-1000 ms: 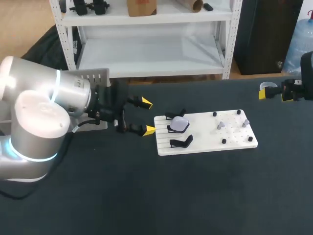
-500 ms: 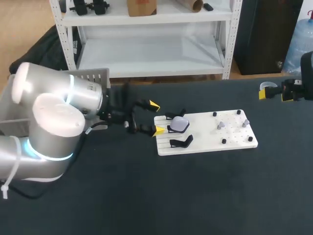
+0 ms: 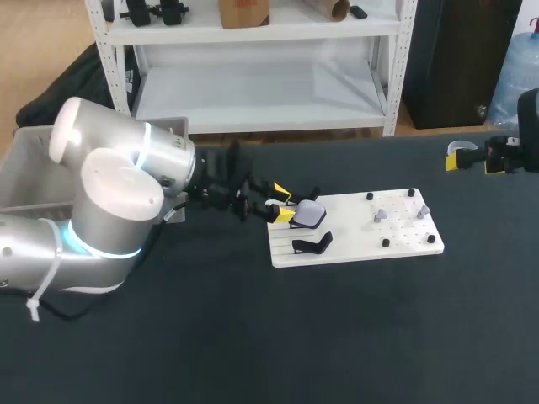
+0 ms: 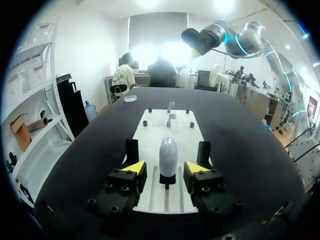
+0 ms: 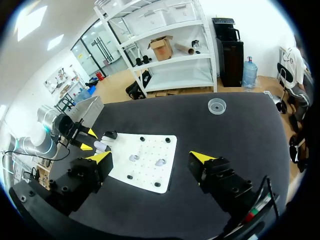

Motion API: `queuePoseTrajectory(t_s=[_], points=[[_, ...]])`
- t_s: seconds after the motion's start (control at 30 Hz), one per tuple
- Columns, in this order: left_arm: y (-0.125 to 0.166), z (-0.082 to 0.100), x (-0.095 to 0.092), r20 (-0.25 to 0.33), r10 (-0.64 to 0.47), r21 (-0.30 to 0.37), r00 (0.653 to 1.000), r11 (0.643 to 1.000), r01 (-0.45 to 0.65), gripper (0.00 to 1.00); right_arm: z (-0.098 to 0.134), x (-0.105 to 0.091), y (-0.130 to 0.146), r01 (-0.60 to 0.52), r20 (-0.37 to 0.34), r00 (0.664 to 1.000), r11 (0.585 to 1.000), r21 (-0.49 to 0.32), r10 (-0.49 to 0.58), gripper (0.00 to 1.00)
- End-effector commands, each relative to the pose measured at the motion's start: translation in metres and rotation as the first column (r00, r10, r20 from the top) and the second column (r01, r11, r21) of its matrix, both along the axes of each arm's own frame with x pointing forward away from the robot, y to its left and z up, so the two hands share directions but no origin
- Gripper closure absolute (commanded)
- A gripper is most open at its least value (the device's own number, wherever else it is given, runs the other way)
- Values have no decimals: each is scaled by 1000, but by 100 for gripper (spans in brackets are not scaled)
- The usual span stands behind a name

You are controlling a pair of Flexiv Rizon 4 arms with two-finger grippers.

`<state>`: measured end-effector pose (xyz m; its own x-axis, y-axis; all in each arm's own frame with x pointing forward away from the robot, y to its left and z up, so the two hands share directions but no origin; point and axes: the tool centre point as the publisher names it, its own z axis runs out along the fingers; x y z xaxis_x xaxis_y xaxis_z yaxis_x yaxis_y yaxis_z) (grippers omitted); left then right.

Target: Pick up each earbud case from the left stands, insert the matching earbuds, close the lid, and place the case in the box.

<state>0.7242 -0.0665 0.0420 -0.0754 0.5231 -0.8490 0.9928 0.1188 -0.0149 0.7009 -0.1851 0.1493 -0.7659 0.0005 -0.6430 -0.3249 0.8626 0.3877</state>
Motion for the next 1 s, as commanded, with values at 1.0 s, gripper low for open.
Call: queuePoseTrajectory(t_s=[1.0], points=[[-25, -23, 3, -44, -31, -40, 999, 999, 29, 49, 0, 0, 0, -1, 0, 1000, 1000, 0, 1, 0]])
